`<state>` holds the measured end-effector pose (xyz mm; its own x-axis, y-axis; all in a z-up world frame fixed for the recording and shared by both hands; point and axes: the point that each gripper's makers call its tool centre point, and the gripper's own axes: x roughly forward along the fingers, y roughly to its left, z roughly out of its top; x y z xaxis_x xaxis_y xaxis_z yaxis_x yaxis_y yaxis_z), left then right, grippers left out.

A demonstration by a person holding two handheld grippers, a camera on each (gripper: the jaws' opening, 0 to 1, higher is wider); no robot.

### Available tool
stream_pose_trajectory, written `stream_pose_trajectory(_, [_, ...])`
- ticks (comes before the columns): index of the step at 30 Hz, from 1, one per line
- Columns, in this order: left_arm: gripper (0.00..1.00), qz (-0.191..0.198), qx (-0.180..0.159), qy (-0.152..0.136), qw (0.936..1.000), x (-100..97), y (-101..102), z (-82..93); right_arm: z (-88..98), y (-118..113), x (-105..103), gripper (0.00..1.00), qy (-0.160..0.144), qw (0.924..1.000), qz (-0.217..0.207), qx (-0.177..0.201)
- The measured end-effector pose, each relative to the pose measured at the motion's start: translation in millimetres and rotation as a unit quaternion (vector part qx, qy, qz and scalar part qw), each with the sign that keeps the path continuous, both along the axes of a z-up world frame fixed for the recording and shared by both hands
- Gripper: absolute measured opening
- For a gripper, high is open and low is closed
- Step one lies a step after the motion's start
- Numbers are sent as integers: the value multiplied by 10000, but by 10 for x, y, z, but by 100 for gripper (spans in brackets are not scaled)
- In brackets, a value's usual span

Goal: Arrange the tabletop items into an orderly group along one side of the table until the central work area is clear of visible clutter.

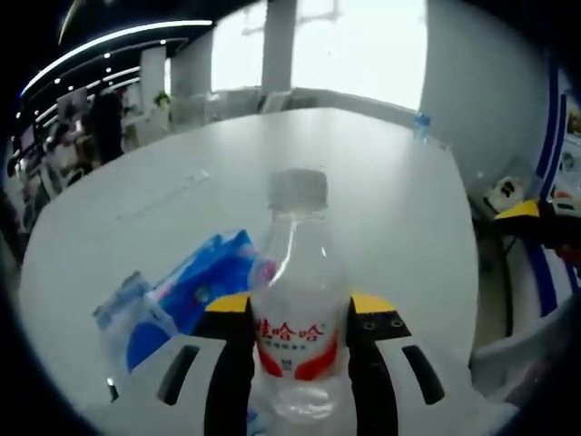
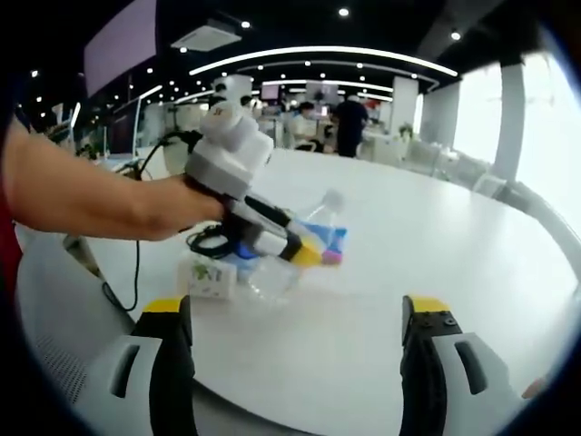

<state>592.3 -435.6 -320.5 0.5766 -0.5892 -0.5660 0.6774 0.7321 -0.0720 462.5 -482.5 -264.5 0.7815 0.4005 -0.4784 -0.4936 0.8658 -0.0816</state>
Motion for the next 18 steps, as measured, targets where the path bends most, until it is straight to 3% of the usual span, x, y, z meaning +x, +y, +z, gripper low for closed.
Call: stream_pose_trajectory(18, [36, -48, -319, -288, 9991, -38, 125, 251, -9, 18, -15, 95, 48, 10000, 72, 30])
